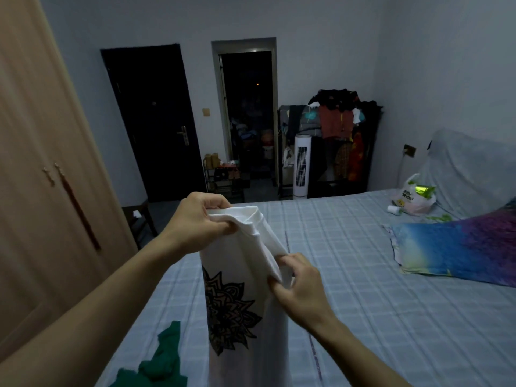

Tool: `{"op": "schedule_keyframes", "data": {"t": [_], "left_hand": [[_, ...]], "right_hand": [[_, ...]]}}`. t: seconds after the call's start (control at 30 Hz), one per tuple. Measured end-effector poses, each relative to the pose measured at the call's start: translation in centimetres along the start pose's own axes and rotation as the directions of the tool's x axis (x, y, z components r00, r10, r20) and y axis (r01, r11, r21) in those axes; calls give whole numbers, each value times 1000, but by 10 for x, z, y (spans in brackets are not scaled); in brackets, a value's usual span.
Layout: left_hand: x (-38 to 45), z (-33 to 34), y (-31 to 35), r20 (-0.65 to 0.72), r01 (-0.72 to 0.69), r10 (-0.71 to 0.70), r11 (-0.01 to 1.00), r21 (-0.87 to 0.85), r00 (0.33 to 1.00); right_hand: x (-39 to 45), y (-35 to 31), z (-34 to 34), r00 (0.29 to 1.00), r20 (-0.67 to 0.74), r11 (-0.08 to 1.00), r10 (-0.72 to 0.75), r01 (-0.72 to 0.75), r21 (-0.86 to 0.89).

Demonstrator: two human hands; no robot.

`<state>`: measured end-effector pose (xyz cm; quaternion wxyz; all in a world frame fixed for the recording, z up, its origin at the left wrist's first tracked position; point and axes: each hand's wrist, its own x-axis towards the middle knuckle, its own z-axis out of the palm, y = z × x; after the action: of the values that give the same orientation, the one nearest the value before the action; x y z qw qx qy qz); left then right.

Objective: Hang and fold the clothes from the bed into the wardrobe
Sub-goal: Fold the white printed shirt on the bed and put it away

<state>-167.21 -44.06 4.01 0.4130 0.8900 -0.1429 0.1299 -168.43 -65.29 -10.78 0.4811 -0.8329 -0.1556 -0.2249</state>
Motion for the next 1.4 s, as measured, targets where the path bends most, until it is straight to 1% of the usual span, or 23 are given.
{"op": "schedule_keyframes", "data": {"t": [0.1,0.13,0.23,0.27,0.3,0.37,0.43,0.5,0.6,0.67,0.73,0.87,0.93,0.97,1.03,1.13,1.2,1.3,1.4], "left_hand": [[1,-7,4,6,-5,5,1000,-18,1000],[1,-9,6,15,-10,10,1000,-26,1000],[3,-20,14,47,-25,27,998,-56,999],[4,-23,18,54,-31,35,997,-71,998],[5,-27,22,58,-37,43,995,-92,997],[8,-32,29,63,-40,51,987,-156,997],[12,-34,35,83,-30,49,976,-216,995],[14,-31,39,121,-18,45,976,-219,992],[15,-22,39,149,2,27,982,-186,989],[15,-17,36,161,13,14,986,-166,987],[14,-13,33,176,25,3,988,-151,984],[12,-10,26,185,34,-9,990,-135,983],[11,-14,20,181,47,-22,990,-133,983],[9,-17,17,186,51,-26,990,-129,982],[6,-25,9,190,50,-29,993,-107,981],[2,-36,-7,174,40,-37,999,-12,984],[-2,-41,-16,193,42,-50,998,45,980],[-9,-43,-25,213,43,-56,997,68,975],[-12,-44,-30,159,45,-43,999,-6,986]], "right_hand": [[13,2,-19,997,-22,996,-72,73,58],[19,2,-28,997,8,993,-83,82,89],[47,-2,-59,982,172,985,-74,44,169],[56,-3,-70,977,198,981,-77,39,188],[63,-5,-78,978,193,977,-82,41,210],[69,-7,-87,987,133,967,-89,54,249],[63,-2,-83,988,128,970,-89,56,238],[49,7,-71,978,200,966,-66,12,258],[28,25,-57,948,317,933,-11,-104,344],[16,35,-47,928,373,935,12,-142,324],[5,43,-33,912,410,934,25,-167,315],[-8,52,-14,895,439,881,73,-264,392],[-9,55,-10,885,459,874,81,-284,394],[-8,57,-10,889,451,879,84,-279,387],[-4,59,-13,915,391,885,96,-258,387],[9,58,-26,948,290,860,132,-255,442],[23,54,-39,961,242,855,134,-235,463],[45,42,-58,973,218,919,75,-152,363],[59,31,-73,977,213,968,13,-65,242]]}}
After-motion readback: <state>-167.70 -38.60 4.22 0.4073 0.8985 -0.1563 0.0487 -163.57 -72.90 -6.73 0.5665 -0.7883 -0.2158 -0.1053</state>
